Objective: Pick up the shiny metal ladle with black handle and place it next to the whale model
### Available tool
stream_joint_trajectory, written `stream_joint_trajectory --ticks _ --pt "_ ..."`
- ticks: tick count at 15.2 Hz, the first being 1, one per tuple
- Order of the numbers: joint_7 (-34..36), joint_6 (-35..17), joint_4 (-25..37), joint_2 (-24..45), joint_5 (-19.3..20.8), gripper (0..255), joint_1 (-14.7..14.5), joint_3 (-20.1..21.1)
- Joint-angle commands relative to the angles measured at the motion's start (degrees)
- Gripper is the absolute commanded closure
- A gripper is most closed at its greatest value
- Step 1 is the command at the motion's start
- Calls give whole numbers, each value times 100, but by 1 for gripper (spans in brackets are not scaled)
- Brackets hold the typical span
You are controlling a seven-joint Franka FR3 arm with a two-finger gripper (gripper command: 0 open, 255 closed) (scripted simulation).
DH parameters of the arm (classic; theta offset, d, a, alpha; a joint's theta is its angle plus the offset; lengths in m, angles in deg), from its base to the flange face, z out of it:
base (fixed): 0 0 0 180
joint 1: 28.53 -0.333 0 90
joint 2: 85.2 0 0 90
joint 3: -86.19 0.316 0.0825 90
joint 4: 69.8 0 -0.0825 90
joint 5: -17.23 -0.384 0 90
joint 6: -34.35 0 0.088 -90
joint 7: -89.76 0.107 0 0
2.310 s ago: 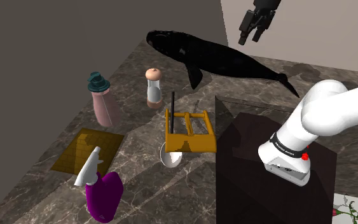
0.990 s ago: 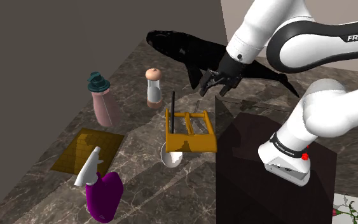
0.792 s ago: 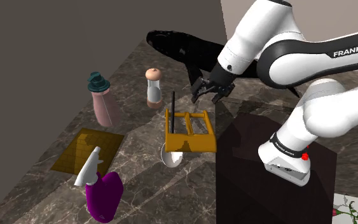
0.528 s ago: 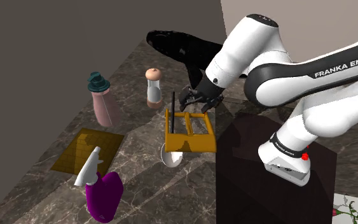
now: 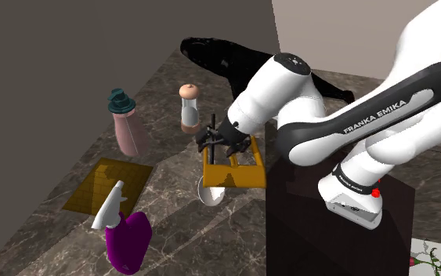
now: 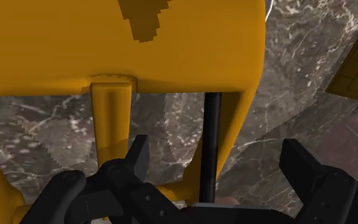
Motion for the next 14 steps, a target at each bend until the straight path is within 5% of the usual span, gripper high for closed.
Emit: stream_joint_trajectory --ticks 1,4,5,13,14 --pt "203 -253 24 243 234 0 346 327" --pt "526 -553 66 566 693 0 1018 911" --pt "758 -703 93 730 1015 0 1504 1332" --pt "746 -702 94 726 1000 0 1511 1341" --pt "736 -716 94 745 1021 255 1544 1347"
